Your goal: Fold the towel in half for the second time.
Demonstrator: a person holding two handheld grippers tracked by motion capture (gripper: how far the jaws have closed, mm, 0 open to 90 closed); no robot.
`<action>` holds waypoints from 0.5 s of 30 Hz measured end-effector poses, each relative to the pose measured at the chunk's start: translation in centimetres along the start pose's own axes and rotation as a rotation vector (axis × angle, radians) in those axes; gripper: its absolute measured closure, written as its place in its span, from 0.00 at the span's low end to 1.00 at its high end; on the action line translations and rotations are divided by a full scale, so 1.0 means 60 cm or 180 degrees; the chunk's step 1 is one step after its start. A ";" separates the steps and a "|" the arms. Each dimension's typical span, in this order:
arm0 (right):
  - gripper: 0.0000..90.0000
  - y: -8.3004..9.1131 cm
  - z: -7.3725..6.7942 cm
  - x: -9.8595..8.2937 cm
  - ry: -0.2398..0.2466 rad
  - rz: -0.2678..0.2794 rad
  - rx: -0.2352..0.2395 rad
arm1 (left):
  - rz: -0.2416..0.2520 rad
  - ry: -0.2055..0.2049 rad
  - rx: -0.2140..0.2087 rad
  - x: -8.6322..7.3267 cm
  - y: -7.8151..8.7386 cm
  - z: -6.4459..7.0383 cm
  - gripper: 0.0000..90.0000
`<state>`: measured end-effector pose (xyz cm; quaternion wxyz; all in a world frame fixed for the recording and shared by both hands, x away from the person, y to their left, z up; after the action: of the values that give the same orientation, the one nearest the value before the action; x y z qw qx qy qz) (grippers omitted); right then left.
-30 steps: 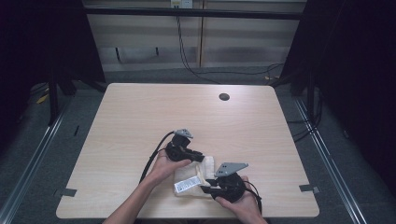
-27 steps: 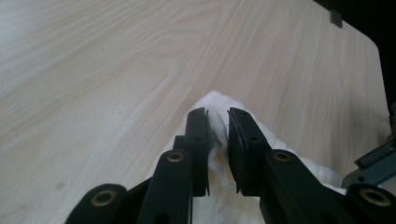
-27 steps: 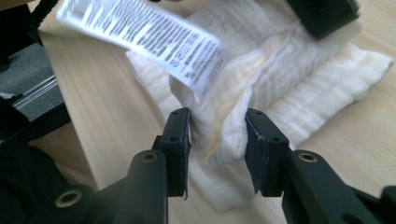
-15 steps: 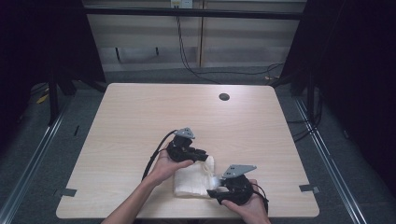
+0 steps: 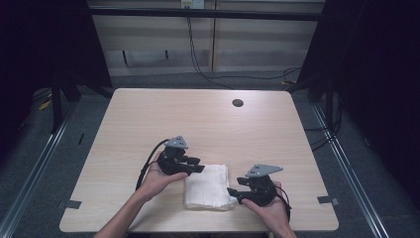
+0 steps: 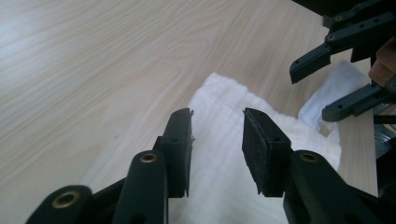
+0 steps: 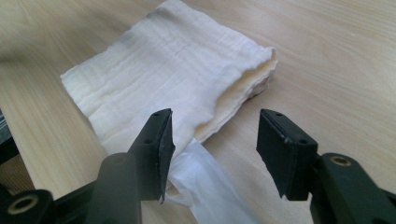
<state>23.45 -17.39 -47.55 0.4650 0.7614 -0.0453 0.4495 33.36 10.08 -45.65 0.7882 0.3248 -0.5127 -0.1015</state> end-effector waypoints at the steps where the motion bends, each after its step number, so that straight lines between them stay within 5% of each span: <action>1: 0.51 0.001 0.002 0.002 0.0026 0.0000 -0.0002 | 0.0013 0.0010 0.0030 -0.003 0.006 0.000 0.67; 5: 0.50 0.009 0.014 0.011 0.0007 0.0095 0.0006 | 0.0013 0.0065 0.0090 -0.015 0.033 0.003 0.58; 7: 0.49 0.014 0.020 0.015 0.0007 0.0123 -0.0001 | 0.0039 0.0020 0.0246 -0.022 0.047 0.009 0.57; 15: 0.48 0.037 0.041 0.015 -0.0061 0.0235 -0.0052 | 0.0096 0.0199 0.0398 -0.070 0.091 0.002 0.52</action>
<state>24.49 -20.18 -45.79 0.4539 0.7596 -0.0815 0.4586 30.40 16.29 -45.38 0.7835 0.3687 -0.4980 -0.0472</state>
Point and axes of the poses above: each handheld gripper's, and its own axes: y roughly backward along the jaws, x roughly out of its top, z roughly to its right, the point moved 1 cm from there along -y, roughly forward along the jaws
